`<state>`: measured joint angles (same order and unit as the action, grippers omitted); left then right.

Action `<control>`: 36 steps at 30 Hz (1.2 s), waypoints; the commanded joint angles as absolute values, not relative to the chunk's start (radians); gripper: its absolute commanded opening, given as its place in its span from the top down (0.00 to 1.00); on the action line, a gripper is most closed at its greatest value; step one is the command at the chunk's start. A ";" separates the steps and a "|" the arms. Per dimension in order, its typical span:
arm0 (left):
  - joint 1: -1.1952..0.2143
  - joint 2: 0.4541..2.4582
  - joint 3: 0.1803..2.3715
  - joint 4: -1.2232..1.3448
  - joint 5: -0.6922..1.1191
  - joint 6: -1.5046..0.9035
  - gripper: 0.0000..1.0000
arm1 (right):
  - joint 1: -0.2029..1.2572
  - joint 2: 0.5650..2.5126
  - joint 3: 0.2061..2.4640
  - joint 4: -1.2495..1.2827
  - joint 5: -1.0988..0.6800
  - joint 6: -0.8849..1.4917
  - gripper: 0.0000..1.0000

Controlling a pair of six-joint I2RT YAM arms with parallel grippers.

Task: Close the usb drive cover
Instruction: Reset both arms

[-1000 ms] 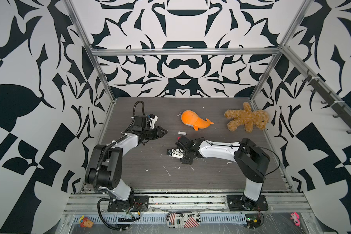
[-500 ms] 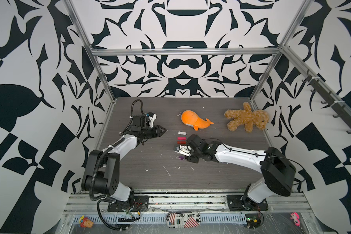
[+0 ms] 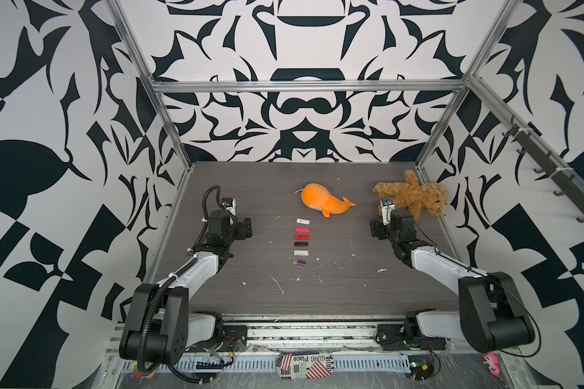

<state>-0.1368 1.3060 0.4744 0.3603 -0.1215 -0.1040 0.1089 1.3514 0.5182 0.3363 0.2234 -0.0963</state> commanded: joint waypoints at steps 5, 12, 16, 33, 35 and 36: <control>-0.116 1.485 0.394 0.812 -0.234 0.011 0.05 | 0.091 1.486 0.354 0.856 0.230 0.008 0.01; -0.098 1.550 0.309 1.021 -0.225 -0.011 0.01 | 0.094 1.558 0.288 1.042 0.103 -0.032 0.00; -0.100 1.564 0.348 0.966 -0.236 -0.010 0.01 | 0.096 1.556 0.298 1.019 0.097 -0.032 0.01; -0.077 1.571 0.370 0.934 -0.169 -0.009 0.01 | 0.095 1.558 0.355 0.914 0.132 -0.022 0.00; -0.077 1.569 0.366 0.941 -0.169 -0.007 0.01 | 0.095 1.559 0.353 0.920 0.136 -0.021 0.00; -0.076 1.567 0.362 0.946 -0.170 -0.008 0.01 | 0.095 1.559 0.354 0.922 0.138 -0.020 0.00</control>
<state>-0.0826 1.5719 0.3523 0.9455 -0.1905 -0.0032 0.0921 1.5738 0.3302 0.9215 0.1192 -0.0280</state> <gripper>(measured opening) 0.992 0.997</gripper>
